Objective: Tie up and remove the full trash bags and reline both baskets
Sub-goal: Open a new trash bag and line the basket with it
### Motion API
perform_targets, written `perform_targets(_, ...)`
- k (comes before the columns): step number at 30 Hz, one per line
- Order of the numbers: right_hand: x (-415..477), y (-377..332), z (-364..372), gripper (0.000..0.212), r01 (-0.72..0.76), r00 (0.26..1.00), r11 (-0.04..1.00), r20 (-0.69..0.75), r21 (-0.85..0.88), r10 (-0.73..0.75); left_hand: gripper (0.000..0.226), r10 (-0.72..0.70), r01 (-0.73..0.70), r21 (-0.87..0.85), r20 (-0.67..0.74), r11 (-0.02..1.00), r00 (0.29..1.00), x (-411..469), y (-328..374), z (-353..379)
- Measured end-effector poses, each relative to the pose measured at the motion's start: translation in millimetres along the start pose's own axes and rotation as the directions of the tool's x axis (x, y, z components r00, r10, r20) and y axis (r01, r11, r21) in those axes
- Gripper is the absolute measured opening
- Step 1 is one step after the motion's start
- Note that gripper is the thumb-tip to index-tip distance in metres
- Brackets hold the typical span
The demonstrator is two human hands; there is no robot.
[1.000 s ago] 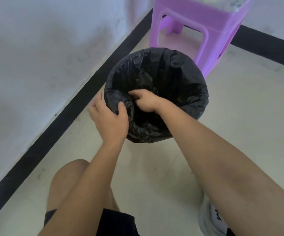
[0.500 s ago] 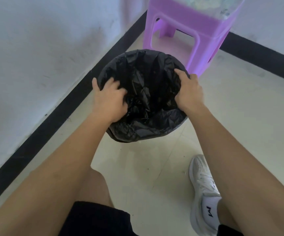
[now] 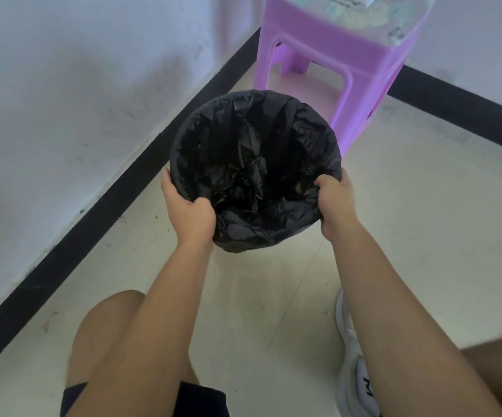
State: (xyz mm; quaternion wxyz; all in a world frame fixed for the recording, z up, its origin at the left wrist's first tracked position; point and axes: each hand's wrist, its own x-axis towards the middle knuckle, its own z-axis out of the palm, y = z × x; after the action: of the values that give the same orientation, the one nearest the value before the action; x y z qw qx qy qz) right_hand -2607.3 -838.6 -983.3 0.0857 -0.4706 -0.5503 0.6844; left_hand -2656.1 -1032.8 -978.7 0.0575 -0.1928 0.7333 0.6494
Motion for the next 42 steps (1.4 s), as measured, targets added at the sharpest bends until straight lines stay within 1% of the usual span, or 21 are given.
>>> perform_targets(2, 4.5, -4.4, 6.5, 0.024, 0.052, 0.998, 0.996, -0.036, -0.070, -0.055, 0.089, 0.001, -0.001, 0.016, 0.025, 1.000, 1.000, 15.0, 6.6, 1.6)
perform_targets(4, 9.0, -8.3, 13.3, 0.011, 0.050, 0.996, 0.992, -0.068, -0.113, -0.058, 0.088, -0.001, 0.000, 0.036, 0.037, 0.999, 0.999, 26.0, 8.3, 2.9)
perform_targets(7, 18.7, -11.7, 19.3, 0.011, 0.012, 0.996, 0.990, -0.088, -0.137, -0.025, 0.078, 0.038, -0.039, 0.057, 0.021, 0.998, 0.999, 34.2, 5.2, 6.6)
perform_targets(9, 23.7, -13.0, 22.5, 0.010, 0.049, 0.989, 0.985, -0.131, -0.165, -0.071, 0.069, 0.116, -0.113, 0.112, -0.017, 0.987, 0.993, 36.3, 0.0, 7.4)
perform_targets(10, 25.9, -12.3, 24.3, 0.023, 0.101, 0.979, 0.972, -0.152, -0.214, -0.135, 0.067, 0.179, -0.170, 0.162, -0.048, 0.972, 0.983, 37.4, -3.3, 6.9)
perform_targets(12, 28.1, -11.6, 26.7, 0.067, 0.231, 0.914, 0.874, -0.213, -0.427, -0.346, 0.063, 0.328, -0.287, 0.294, -0.098, 0.912, 0.940, 39.7, -7.7, 6.6)
perform_targets(13, 29.9, -11.7, 27.2, 0.074, 0.319, 0.842, 0.777, -0.215, -0.543, -0.495, 0.060, 0.392, -0.332, 0.364, -0.103, 0.870, 0.914, 40.1, -8.0, 7.2)
perform_targets(14, 30.6, -12.8, 28.6, 0.071, 0.395, 0.764, 0.664, -0.174, -0.635, -0.621, 0.057, 0.436, -0.360, 0.422, -0.094, 0.832, 0.895, 40.1, -7.6, 7.6)
perform_targets(15, 32.5, -13.2, 30.6, 0.065, 0.444, 0.709, 0.564, -0.112, -0.696, -0.697, 0.054, 0.458, -0.371, 0.469, -0.081, 0.801, 0.885, 40.4, -7.3, 8.0)
perform_targets(16, 33.7, -14.3, 32.4, 0.059, 0.465, 0.687, 0.490, -0.049, -0.737, -0.725, 0.052, 0.468, -0.373, 0.505, -0.071, 0.779, 0.881, 40.7, -6.4, 8.3)
perform_targets(17, 36.8, -14.2, 34.1, 0.056, 0.472, 0.692, 0.452, 0.000, -0.757, -0.722, 0.051, 0.472, -0.366, 0.535, -0.070, 0.761, 0.879, 40.1, -4.4, 8.2)
perform_targets(20, 33.1, -23.4, 34.4, 0.058, 0.427, 0.746, 0.427, 0.044, -0.797, -0.665, 0.052, 0.473, -0.338, 0.647, -0.039, 0.683, 0.880, 35.4, 9.0, 3.0)
perform_targets(22, 26.8, -40.2, 29.7, 0.060, 0.425, 0.726, 0.301, 0.123, -0.854, -0.676, 0.054, 0.499, -0.344, 0.737, 0.011, 0.581, 0.866, 26.9, 30.9, -3.7)
perform_targets(24, 20.3, -69.1, 23.9, 0.062, 0.440, 0.710, 0.172, 0.224, -0.882, -0.667, 0.056, 0.527, -0.367, 0.790, 0.066, 0.491, 0.847, 16.8, 62.7, -11.5)
perform_targets(26, 8.3, -103.7, 16.8, 0.066, 0.451, 0.716, 0.085, 0.303, -0.889, -0.628, 0.059, 0.533, -0.408, 0.826, 0.159, 0.389, 0.831, 6.6, 97.3, -20.0)
perform_targets(29, -27.5, -157.2, 0.8, 0.068, 0.522, 0.683, -0.043, 0.448, -0.852, -0.578, 0.062, 0.474, -0.436, 0.869, 0.290, 0.233, 0.831, -17.8, 151.1, -31.4)
perform_targets(31, -60.3, -197.0, -15.0, 0.068, 0.557, 0.670, -0.091, 0.512, -0.825, -0.538, 0.062, 0.429, -0.441, 0.878, 0.331, 0.185, 0.840, -42.6, 191.8, -38.1)
perform_targets(33, -98.7, -243.6, -33.7, 0.069, 0.565, 0.692, -0.105, 0.539, -0.818, -0.480, 0.062, 0.414, -0.481, 0.865, 0.389, 0.143, 0.823, -73.1, 241.9, -44.6)
perform_targets(35, -142.6, -301.0, -50.3, 0.070, 0.565, 0.695, -0.122, 0.550, -0.816, -0.463, 0.061, 0.432, -0.538, 0.837, 0.452, 0.097, 0.781, -103.0, 306.3, -51.1)
perform_targets(38, -209.8, -403.7, -70.9, 0.071, 0.568, 0.671, -0.128, 0.548, -0.813, -0.500, 0.060, 0.495, -0.602, 0.796, 0.498, 0.066, 0.712, -141.2, 424.8, -54.1)
perform_targets(42, -301.5, -541.9, -100.5, 0.070, 0.565, 0.571, -0.194, 0.550, -0.802, -0.610, 0.059, 0.646, -0.710, 0.703, 0.524, 0.040, 0.555, -192.1, 586.3, -51.0)
